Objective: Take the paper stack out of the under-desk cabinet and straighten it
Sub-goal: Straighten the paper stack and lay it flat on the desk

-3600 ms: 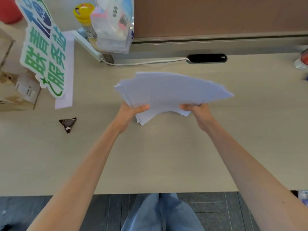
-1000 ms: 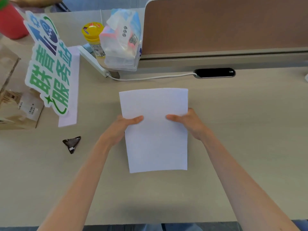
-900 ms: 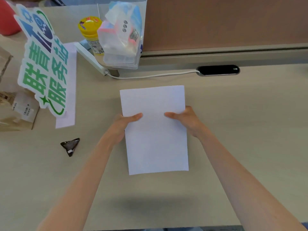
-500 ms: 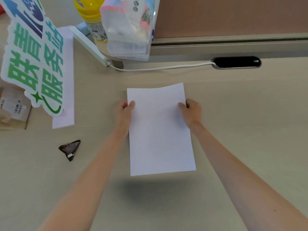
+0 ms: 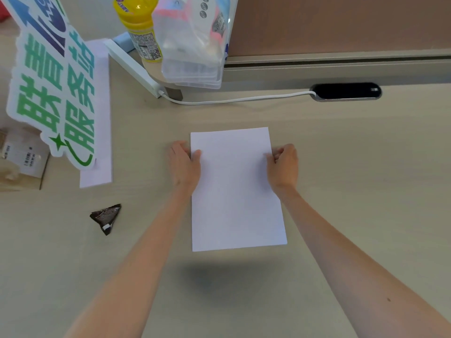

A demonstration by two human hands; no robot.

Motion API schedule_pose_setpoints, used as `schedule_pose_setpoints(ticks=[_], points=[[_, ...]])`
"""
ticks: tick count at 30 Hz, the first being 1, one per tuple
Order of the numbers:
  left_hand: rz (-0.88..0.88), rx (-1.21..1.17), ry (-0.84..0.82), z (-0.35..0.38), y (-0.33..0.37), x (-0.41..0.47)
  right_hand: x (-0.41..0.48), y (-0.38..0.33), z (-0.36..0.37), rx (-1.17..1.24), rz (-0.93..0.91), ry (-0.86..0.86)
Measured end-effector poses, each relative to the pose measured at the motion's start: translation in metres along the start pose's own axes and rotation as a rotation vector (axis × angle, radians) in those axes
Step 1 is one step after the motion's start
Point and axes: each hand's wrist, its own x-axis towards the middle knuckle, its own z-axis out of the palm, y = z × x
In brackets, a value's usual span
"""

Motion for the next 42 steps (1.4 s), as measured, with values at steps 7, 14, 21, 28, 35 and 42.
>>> schedule_pose_setpoints(ticks=[7, 14, 21, 28, 35, 42], points=[[-0.086, -0.217, -0.012, -0.014, -0.012, -0.072, -0.062, 0.031, -0.017, 0.076, 0.027, 0.007], [-0.209, -0.195, 0.068, -0.024, -0.029, -0.115, -0.104, 0.043, -0.026, 0.087, 0.105, 0.031], [-0.206, -0.192, 0.062, -0.032, -0.032, -0.139, -0.125, 0.042, -0.028, 0.063, 0.072, 0.032], [-0.145, -0.108, 0.050, -0.037, -0.031, -0.132, -0.122, 0.038, -0.034, -0.039, 0.031, 0.008], [0.493, 0.392, 0.018, -0.013, -0.005, -0.097, -0.083, 0.014, -0.019, -0.329, -0.345, -0.028], [0.796, 0.722, -0.169, 0.015, -0.014, -0.055, -0.043, 0.014, 0.007, -0.578, -0.643, -0.173]])
